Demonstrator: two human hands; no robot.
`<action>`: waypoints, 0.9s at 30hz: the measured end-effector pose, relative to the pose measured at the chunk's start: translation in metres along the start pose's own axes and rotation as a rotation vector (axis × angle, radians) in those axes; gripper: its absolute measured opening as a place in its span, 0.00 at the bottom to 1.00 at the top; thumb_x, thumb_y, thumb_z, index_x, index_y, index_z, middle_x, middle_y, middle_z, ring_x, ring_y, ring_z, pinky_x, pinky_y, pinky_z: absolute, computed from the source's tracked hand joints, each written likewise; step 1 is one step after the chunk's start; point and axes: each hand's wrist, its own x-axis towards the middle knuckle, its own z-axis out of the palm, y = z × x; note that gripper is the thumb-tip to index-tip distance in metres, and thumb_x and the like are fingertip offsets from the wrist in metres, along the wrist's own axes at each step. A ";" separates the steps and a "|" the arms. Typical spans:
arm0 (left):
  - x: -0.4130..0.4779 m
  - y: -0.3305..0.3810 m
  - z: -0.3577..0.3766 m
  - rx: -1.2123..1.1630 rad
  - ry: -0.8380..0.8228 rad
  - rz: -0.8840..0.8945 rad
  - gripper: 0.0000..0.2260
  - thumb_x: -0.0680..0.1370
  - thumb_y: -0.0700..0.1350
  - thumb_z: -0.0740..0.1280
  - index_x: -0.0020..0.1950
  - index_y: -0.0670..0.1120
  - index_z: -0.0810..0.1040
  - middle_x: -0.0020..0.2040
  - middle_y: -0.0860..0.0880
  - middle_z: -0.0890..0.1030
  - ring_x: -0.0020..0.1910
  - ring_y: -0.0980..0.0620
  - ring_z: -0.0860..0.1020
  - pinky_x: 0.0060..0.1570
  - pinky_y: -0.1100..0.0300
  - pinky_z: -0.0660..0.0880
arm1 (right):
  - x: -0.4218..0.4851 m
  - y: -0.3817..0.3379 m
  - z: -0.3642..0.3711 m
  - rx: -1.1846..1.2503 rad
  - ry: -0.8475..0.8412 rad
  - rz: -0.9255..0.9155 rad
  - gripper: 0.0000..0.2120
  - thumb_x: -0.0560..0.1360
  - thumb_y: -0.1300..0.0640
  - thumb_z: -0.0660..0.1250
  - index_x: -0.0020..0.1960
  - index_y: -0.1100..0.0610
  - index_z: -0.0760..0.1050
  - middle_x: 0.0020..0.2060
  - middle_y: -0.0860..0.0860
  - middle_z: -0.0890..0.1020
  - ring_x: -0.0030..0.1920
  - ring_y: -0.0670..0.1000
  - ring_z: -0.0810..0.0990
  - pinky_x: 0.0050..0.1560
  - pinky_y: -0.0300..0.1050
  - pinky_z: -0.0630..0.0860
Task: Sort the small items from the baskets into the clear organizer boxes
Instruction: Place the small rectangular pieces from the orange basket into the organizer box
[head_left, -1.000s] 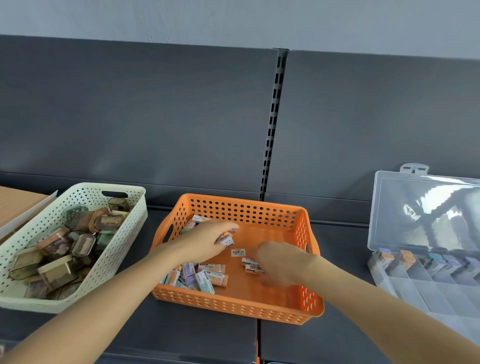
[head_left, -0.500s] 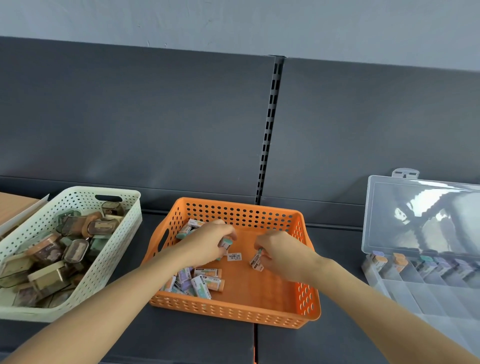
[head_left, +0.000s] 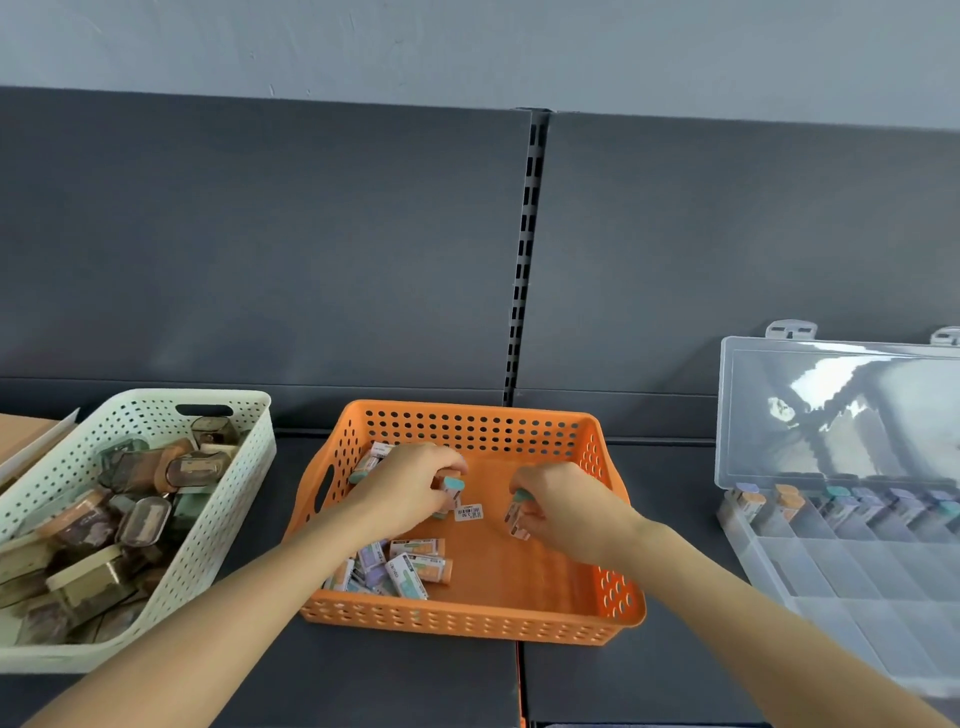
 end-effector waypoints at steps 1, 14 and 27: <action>0.000 0.004 -0.002 -0.011 0.020 0.019 0.17 0.76 0.42 0.69 0.64 0.52 0.77 0.62 0.54 0.77 0.58 0.57 0.75 0.54 0.66 0.69 | -0.003 -0.001 -0.006 0.047 0.041 0.010 0.11 0.75 0.63 0.63 0.37 0.49 0.69 0.36 0.44 0.74 0.34 0.44 0.73 0.34 0.35 0.71; 0.011 0.103 -0.007 -0.220 0.217 0.214 0.14 0.74 0.43 0.71 0.59 0.49 0.75 0.54 0.57 0.77 0.51 0.61 0.75 0.42 0.79 0.68 | -0.064 0.048 -0.071 0.077 0.397 0.166 0.09 0.75 0.55 0.68 0.53 0.57 0.77 0.43 0.47 0.78 0.38 0.45 0.73 0.37 0.29 0.68; 0.049 0.237 0.060 -0.341 0.205 0.335 0.12 0.73 0.38 0.71 0.52 0.51 0.78 0.48 0.56 0.80 0.45 0.59 0.79 0.43 0.67 0.75 | -0.156 0.164 -0.107 0.152 0.358 0.317 0.15 0.75 0.54 0.70 0.60 0.56 0.75 0.50 0.51 0.81 0.47 0.52 0.80 0.48 0.37 0.75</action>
